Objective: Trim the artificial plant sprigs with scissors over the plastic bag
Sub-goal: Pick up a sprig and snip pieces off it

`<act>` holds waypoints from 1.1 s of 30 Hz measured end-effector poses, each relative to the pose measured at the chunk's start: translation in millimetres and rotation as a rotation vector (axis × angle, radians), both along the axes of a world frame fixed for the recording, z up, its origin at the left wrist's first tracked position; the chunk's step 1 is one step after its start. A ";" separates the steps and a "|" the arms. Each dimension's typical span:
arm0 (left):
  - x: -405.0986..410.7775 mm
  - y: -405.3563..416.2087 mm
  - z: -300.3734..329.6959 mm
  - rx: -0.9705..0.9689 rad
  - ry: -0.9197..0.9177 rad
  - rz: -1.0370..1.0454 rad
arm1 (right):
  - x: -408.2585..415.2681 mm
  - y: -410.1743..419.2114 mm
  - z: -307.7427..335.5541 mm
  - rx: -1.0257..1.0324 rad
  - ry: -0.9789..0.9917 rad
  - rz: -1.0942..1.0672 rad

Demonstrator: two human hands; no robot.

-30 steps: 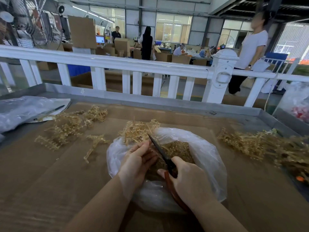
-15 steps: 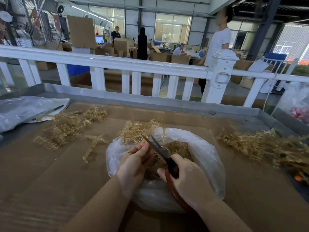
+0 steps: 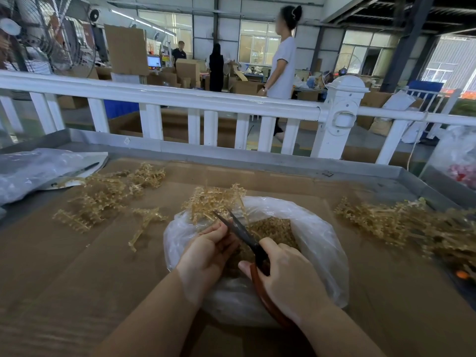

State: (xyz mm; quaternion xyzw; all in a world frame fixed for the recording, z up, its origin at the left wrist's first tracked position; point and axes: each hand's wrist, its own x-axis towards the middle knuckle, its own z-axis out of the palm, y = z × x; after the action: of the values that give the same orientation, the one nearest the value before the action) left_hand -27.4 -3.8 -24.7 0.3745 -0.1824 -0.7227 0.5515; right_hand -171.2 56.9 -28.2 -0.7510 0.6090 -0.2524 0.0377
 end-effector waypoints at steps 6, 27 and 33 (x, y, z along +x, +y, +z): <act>-0.4 1.3 1.1 -0.009 -0.032 -0.042 | 1.7 -3.8 -0.5 -0.003 -0.013 0.015; 0.0 -0.6 -3.7 -0.046 -0.024 -0.070 | 0.0 -4.3 -3.0 -0.018 0.048 0.017; -1.4 1.4 -2.5 -0.100 -0.020 -0.025 | -3.2 -2.7 -3.0 -0.024 0.050 0.035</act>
State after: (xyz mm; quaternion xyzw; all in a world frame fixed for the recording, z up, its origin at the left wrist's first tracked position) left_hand -28.8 -2.4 -27.2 0.3513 -0.2283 -0.7157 0.5588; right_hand -174.4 54.2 -31.3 -0.7679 0.5935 -0.2402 0.0179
